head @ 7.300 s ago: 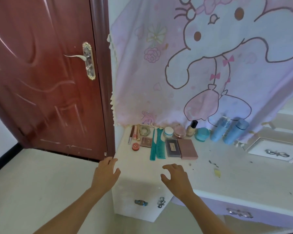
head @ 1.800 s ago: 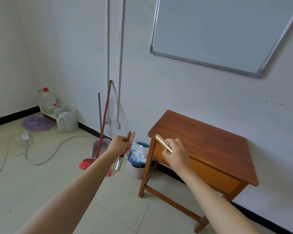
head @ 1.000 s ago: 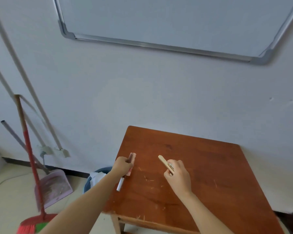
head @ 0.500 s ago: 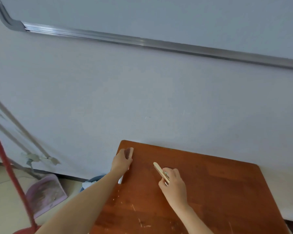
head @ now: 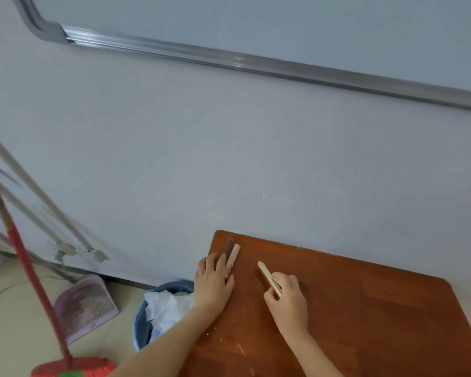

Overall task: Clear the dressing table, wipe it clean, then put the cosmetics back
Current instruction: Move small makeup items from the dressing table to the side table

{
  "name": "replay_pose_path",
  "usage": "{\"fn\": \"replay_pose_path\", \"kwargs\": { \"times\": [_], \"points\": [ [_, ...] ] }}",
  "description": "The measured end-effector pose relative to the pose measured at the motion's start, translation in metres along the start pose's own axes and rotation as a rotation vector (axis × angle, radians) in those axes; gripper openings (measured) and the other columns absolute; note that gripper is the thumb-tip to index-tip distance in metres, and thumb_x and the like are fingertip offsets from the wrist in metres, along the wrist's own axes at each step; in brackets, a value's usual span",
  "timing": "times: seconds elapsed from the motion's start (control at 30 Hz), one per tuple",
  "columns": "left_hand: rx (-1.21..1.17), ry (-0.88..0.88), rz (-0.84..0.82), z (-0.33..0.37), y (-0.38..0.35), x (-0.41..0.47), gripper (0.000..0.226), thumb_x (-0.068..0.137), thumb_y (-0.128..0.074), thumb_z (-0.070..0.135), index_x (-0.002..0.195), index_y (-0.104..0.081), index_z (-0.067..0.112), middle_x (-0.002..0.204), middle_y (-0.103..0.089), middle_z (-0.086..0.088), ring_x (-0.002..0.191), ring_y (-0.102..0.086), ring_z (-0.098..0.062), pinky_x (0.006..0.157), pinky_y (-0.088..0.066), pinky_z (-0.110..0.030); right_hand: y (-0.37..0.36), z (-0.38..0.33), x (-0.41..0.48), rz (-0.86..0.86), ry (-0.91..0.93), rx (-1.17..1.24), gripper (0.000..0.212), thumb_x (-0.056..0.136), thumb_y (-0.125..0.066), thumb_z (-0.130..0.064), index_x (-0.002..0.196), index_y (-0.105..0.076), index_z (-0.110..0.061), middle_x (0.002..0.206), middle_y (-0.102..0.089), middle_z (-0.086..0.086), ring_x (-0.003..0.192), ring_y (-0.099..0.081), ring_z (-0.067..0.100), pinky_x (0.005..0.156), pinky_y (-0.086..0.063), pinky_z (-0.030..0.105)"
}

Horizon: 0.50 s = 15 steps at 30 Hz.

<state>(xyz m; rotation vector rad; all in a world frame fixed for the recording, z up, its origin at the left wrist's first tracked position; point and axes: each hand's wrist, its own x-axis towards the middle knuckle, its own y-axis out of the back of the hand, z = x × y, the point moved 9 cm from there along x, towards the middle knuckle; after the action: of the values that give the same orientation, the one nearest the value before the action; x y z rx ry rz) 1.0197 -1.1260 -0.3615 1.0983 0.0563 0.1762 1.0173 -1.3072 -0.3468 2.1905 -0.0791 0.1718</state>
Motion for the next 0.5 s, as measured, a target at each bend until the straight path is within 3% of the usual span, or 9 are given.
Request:
{"fn": "replay_pose_path", "kwargs": {
  "times": [0.07,0.17,0.3,0.4,0.5],
  "points": [
    [0.016,-0.066,0.023,-0.002,-0.001,-0.012,0.044,0.064,-0.072,0.026,0.104,-0.060,0.016,0.098,-0.068,-0.006,0.088,-0.067,-0.028,0.066,-0.056,-0.037,-0.005,0.003,-0.004,-0.001,-0.045,0.006,0.031,0.069,-0.074,-0.005,0.099,-0.066,-0.010,0.081,-0.059,0.002,0.053,-0.053,0.013,0.044,-0.042,0.015],
    [0.037,-0.155,0.007,0.000,-0.009,-0.029,0.049,0.073,-0.040,0.032,0.119,-0.048,0.019,0.108,-0.067,-0.007,0.098,-0.066,-0.024,0.074,-0.056,-0.033,-0.014,0.006,-0.013,-0.017,-0.104,0.015,0.035,0.071,-0.074,-0.007,0.106,-0.065,-0.008,0.084,-0.060,0.004,0.054,-0.053,0.013,0.046,-0.036,0.009],
    [0.129,-0.211,-0.067,0.009,-0.023,-0.034,0.051,0.077,-0.035,0.035,0.123,-0.042,0.013,0.121,-0.063,-0.010,0.108,-0.062,-0.026,0.082,-0.054,-0.036,-0.024,-0.002,-0.013,-0.049,-0.101,0.002,0.033,0.067,-0.077,-0.007,0.099,-0.066,-0.009,0.077,-0.058,0.000,0.049,-0.049,0.010,0.043,-0.036,0.011],
    [0.152,-0.208,-0.092,0.014,-0.025,-0.026,0.053,0.079,-0.033,0.038,0.123,-0.042,0.010,0.123,-0.061,-0.011,0.111,-0.061,-0.026,0.084,-0.053,-0.036,-0.023,-0.005,-0.003,-0.039,-0.141,-0.009,0.026,0.075,-0.071,-0.012,0.100,-0.064,-0.012,0.077,-0.048,-0.005,0.053,-0.050,0.013,0.044,-0.036,0.016],
    [0.158,-0.152,-0.132,0.017,-0.027,-0.011,0.058,0.078,-0.033,0.041,0.119,-0.057,0.008,0.122,-0.061,-0.014,0.110,-0.061,-0.027,0.084,-0.053,-0.036,-0.024,-0.013,0.014,-0.058,-0.168,-0.022,0.024,0.085,-0.060,-0.018,0.108,-0.059,-0.014,0.084,-0.045,-0.005,0.063,-0.051,0.015,0.048,-0.033,0.017]
  ]
}}
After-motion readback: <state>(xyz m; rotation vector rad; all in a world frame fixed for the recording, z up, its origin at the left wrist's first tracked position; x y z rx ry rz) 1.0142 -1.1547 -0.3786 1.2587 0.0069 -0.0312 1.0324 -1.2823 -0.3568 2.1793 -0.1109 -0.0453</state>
